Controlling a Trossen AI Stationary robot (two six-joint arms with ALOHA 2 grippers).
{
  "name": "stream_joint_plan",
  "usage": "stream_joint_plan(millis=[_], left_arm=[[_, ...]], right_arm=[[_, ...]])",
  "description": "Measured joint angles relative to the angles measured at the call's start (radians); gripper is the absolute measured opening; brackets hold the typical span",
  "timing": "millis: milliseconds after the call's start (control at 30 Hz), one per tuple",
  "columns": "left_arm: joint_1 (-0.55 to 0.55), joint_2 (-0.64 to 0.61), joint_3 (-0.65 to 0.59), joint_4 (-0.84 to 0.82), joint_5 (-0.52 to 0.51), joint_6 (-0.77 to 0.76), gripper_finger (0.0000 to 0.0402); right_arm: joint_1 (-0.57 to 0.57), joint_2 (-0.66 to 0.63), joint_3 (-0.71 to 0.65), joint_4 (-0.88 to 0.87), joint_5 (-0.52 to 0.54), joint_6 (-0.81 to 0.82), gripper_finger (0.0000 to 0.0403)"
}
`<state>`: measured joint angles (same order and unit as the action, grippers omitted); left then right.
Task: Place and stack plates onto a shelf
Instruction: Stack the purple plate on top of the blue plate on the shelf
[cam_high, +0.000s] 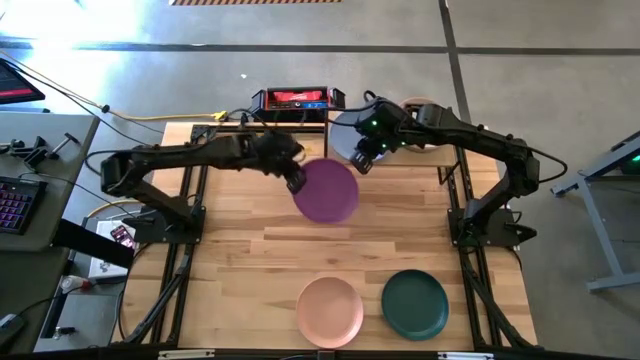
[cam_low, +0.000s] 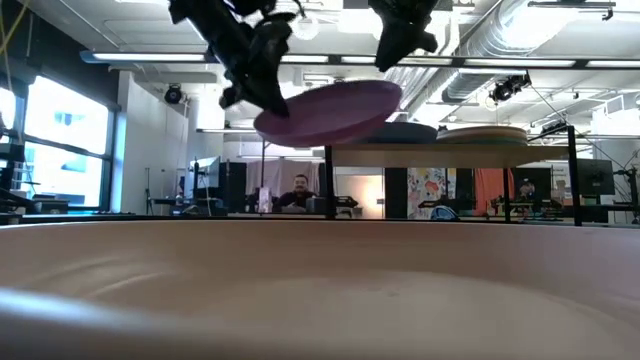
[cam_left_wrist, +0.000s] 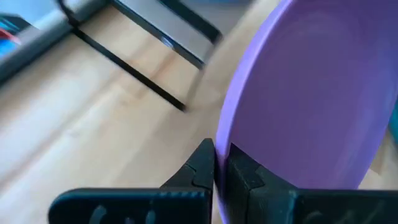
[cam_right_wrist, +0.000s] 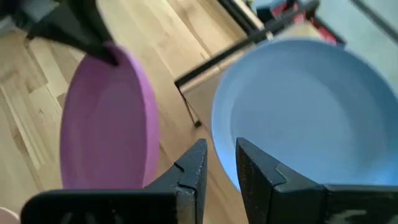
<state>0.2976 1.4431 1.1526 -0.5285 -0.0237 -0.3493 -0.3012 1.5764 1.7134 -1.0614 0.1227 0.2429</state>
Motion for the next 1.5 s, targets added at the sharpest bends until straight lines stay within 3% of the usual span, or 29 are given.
stream_joint_plan(millis=[167,467,933,1100,1500], left_arm=[[0.039,-0.061,0.0,-0.002,-0.079,0.039,0.0003],[0.079,-0.086,0.0,0.008,-0.233,0.101,0.0004],[0.081,-0.086,0.0,0.146,-0.333,0.145,0.0005],[0.081,-0.086,0.0,0.146,-0.336,0.126,0.0005],[0.082,-0.086,0.002,0.225,-0.34,0.126,0.0005]], right_arm=[[0.0,0.0,0.0,0.086,0.016,-0.1,0.0063],[0.0,0.0,0.0,0.266,0.166,-0.338,0.0064],[-0.027,0.0,0.0,0.317,0.155,-0.574,0.0112],[-0.026,0.0,0.0,0.312,0.105,-0.582,0.0114],[-0.019,0.001,0.0,0.278,0.121,-0.485,0.0115]])
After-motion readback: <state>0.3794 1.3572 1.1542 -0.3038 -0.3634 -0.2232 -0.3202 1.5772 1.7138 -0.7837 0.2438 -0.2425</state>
